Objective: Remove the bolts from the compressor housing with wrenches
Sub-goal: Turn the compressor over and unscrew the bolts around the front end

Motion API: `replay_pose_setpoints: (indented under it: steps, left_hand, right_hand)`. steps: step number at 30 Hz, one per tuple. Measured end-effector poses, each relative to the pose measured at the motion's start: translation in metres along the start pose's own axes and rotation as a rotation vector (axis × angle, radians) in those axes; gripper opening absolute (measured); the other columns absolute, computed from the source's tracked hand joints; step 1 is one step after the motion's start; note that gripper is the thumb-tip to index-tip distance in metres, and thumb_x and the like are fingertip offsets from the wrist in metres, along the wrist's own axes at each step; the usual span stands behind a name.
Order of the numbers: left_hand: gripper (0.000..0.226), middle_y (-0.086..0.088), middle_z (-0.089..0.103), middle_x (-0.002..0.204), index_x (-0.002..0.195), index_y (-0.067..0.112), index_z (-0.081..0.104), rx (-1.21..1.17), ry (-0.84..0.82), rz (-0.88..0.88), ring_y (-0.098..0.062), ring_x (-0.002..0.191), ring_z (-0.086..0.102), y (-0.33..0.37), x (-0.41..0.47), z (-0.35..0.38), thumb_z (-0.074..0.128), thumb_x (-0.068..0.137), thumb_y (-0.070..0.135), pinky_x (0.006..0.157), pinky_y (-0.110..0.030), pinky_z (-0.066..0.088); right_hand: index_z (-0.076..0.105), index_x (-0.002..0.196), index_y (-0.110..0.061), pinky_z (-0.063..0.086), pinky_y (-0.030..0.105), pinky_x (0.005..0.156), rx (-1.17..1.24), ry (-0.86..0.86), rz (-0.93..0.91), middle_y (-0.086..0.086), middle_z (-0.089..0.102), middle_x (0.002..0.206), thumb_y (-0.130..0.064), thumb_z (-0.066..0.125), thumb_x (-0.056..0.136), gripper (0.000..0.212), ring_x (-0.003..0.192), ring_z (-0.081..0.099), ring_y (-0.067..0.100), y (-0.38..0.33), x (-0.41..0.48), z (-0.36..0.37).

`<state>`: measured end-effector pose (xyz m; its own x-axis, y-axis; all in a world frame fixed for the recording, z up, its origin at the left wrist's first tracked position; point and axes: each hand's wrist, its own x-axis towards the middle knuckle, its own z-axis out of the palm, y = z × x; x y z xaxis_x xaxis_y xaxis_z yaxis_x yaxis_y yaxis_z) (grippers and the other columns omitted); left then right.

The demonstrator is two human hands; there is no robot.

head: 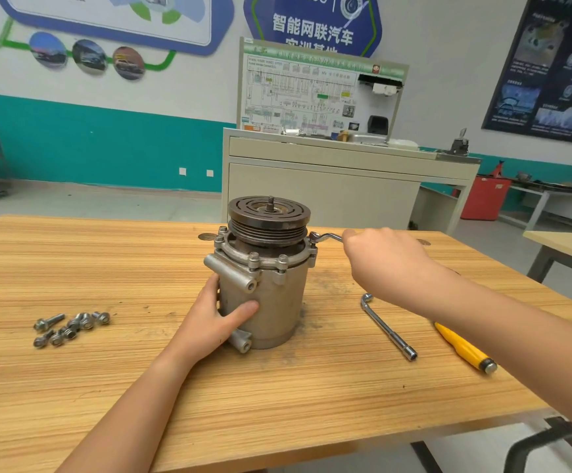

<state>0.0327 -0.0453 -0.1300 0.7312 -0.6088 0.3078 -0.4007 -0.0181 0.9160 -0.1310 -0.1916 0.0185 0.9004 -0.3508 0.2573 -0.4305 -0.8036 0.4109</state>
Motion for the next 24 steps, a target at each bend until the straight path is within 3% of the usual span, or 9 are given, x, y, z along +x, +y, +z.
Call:
replay_pose_setpoints:
  steps: [3,7,9,12,15,18,20,22,24]
  left_hand:
    - [0.046,0.019,0.056,0.117,0.112,0.046,0.04,-0.009,0.002,0.005,0.008,0.108,0.049,-0.001,0.0,0.0,0.07,0.081,0.029,0.08,-0.013,0.042]
    - [0.045,0.022,0.054,0.118,0.109,0.048,0.041,-0.011,-0.006,0.009,0.015,0.105,0.049,0.0,0.0,0.0,0.07,0.08,0.03,0.077,-0.008,0.042]
    - [0.045,0.023,0.055,0.116,0.108,0.049,0.041,-0.01,-0.005,0.015,0.021,0.1,0.048,0.0,0.0,0.0,0.07,0.081,0.029,0.072,-0.003,0.042]
    - [0.046,0.019,0.056,0.118,0.11,0.048,0.041,-0.019,-0.011,0.011,0.014,0.104,0.05,0.0,0.0,0.0,0.07,0.081,0.028,0.078,-0.009,0.043]
    - [0.048,0.017,0.056,0.119,0.114,0.046,0.039,-0.015,-0.015,0.006,0.01,0.107,0.05,-0.001,0.001,-0.001,0.07,0.081,0.029,0.082,-0.013,0.043]
    - [0.046,0.023,0.053,0.116,0.109,0.048,0.04,0.011,-0.006,0.025,0.026,0.098,0.046,-0.001,0.001,-0.001,0.07,0.081,0.028,0.071,0.001,0.04]
    - [0.046,0.025,0.053,0.116,0.109,0.048,0.04,0.013,-0.009,0.024,0.028,0.096,0.045,-0.001,0.002,-0.001,0.07,0.08,0.029,0.069,0.002,0.039]
    - [0.047,0.024,0.053,0.118,0.11,0.049,0.04,0.01,-0.01,0.021,0.026,0.099,0.046,-0.001,0.002,-0.001,0.07,0.08,0.029,0.071,-0.001,0.041]
    - [0.049,0.022,0.054,0.12,0.111,0.05,0.039,0.005,-0.007,0.017,0.02,0.103,0.047,-0.002,0.003,-0.002,0.071,0.08,0.028,0.076,-0.007,0.043]
  right_hand:
    - [0.044,0.088,-0.014,0.036,0.032,0.058,-0.077,-0.048,-0.044,-0.001,0.03,0.062,0.003,0.041,0.087,0.018,0.072,0.041,0.023,-0.01,0.004,-0.015]
    - [0.037,0.081,-0.013,0.028,0.027,0.044,-0.179,-0.062,-0.114,-0.001,0.032,0.061,0.0,0.041,0.088,0.015,0.059,0.038,0.02,-0.009,0.008,-0.018]
    - [0.042,0.084,-0.013,0.028,0.026,0.044,-0.187,-0.053,-0.164,-0.002,0.032,0.06,-0.012,0.041,0.09,0.006,0.057,0.037,0.019,0.0,0.01,-0.017]
    - [0.05,0.096,-0.011,0.026,0.025,0.044,-0.239,-0.041,-0.264,-0.003,0.032,0.06,-0.027,0.036,0.092,0.021,0.051,0.032,0.013,0.021,0.023,-0.016]
    - [0.048,0.106,-0.009,0.022,0.025,0.042,-0.305,-0.082,-0.326,-0.003,0.034,0.06,-0.015,0.032,0.095,0.021,0.05,0.03,0.011,0.041,0.045,-0.011]
    - [0.046,0.115,-0.006,0.025,0.024,0.042,-0.355,-0.094,-0.378,-0.002,0.037,0.061,-0.001,0.033,0.091,0.027,0.051,0.033,0.011,0.05,0.071,0.0]
    - [0.045,0.117,-0.005,0.038,0.026,0.048,-0.318,-0.038,-0.41,0.001,0.048,0.07,0.003,0.036,0.09,0.03,0.056,0.044,0.014,0.049,0.088,0.012]
    - [0.047,0.12,-0.004,0.051,0.032,0.068,-0.211,0.047,-0.426,0.007,0.06,0.093,0.004,0.037,0.09,0.032,0.079,0.058,0.021,0.042,0.105,0.025]
    - [0.049,0.122,-0.005,0.051,0.032,0.081,-0.054,0.14,-0.432,0.01,0.06,0.111,0.006,0.038,0.09,0.036,0.098,0.059,0.024,0.031,0.116,0.038]
